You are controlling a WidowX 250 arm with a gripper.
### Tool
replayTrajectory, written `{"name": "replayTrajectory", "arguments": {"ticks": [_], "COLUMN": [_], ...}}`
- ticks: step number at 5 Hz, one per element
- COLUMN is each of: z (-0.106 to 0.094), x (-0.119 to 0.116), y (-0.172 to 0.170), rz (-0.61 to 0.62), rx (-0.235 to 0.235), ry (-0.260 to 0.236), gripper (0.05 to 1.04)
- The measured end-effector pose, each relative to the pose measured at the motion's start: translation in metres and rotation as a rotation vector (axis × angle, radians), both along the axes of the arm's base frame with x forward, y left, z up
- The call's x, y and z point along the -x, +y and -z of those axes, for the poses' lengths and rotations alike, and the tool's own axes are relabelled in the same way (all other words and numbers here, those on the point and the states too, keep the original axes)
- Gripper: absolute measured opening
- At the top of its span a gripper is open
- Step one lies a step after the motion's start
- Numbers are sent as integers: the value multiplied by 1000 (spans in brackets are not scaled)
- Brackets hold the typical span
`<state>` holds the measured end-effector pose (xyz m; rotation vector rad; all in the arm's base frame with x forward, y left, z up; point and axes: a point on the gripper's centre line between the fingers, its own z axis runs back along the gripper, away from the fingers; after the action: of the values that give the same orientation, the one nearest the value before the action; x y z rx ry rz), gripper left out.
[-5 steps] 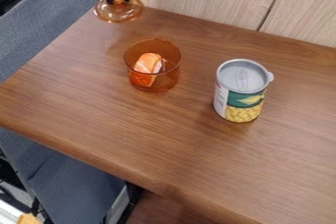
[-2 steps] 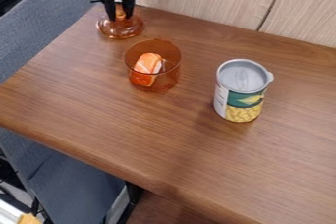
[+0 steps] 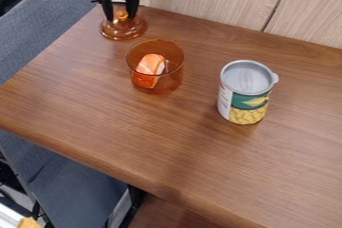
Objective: Removed the cover of the bottle and put it on the top left side of the table
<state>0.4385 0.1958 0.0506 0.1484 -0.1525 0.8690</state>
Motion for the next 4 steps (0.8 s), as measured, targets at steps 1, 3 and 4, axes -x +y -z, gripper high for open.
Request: {"name": "replayTrajectory", "arguments": {"ticks": [1, 3, 4], "z": [1, -35, -69], "x": [0, 3, 10], "y": [-1, -6, -9], "rz": [-3, 27, 65], "rx": [5, 33, 35], "ry": [-4, -77, -145], "gripper": [1007, 999, 999]}}
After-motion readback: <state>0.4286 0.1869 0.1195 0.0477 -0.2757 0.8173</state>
